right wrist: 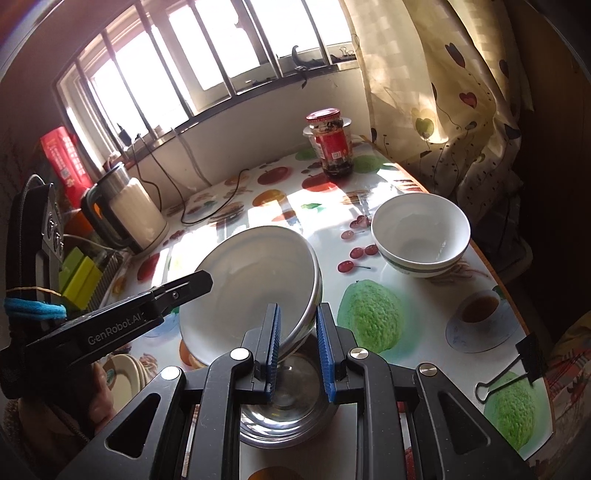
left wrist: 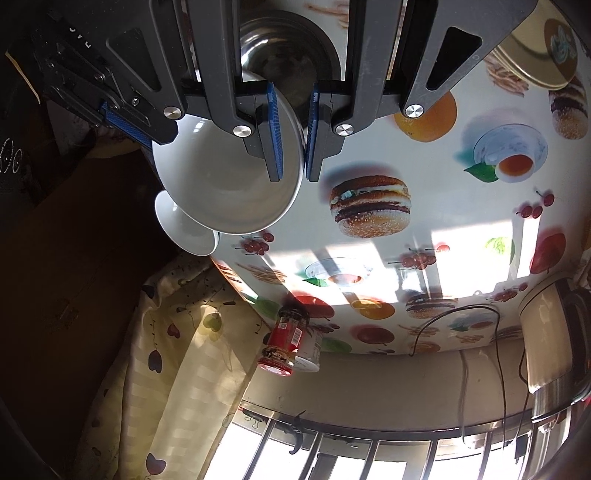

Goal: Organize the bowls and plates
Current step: 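Carry the white bowl with both grippers and lower it into the steel bowl, then open both grippers and move them to the other white bowl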

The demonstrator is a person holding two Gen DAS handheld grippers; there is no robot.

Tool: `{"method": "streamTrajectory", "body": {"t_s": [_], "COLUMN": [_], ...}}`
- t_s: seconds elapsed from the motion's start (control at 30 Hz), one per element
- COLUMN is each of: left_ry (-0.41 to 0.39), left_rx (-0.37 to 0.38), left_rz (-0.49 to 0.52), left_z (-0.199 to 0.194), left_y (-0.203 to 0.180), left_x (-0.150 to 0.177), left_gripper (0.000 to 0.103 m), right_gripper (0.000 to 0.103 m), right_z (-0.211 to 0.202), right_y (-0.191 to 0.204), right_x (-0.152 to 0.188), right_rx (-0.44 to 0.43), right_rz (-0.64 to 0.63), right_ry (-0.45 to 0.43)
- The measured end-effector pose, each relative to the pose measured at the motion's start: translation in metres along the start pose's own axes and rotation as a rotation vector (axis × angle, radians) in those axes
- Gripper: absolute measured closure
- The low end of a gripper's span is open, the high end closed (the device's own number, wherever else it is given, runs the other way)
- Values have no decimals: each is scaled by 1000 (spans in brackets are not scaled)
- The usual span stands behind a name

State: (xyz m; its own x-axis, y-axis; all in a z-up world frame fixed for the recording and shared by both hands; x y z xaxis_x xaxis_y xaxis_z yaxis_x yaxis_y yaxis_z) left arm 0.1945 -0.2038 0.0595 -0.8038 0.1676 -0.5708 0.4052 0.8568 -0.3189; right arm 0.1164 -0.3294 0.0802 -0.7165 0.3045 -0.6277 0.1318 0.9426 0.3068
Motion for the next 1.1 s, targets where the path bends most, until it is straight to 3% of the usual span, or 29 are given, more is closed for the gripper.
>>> {"method": "streamTrajectory", "body": {"t_s": [0.57, 1.1], "left_ry": [49, 89], "left_rx": [-22, -36], "left_rz": [-19, -35], "left_z": [4, 11], "left_y": [4, 10], "left_x": [39, 56], "left_gripper": [90, 90], "right_gripper": [84, 84], "right_z": [6, 11], "right_y": [-4, -5], "right_x": [40, 55], "right_rx": [-1, -8], "right_rz": [5, 7], "right_ry": [62, 92]}}
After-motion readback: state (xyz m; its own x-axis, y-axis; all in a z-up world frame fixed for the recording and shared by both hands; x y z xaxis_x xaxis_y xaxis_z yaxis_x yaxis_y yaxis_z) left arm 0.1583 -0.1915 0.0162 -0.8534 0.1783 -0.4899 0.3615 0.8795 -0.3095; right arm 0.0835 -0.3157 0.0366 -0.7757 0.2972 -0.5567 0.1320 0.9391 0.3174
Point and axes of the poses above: each gripper's, at about its wrist camera, not at the fingertips, and z roughly the way its jaws point, y to its left, x to its underside, the point moved 7 cm from there along z, roughly the way its jaws point, and after that the axes turned 3 degrees about y, right-handed, at the moved point
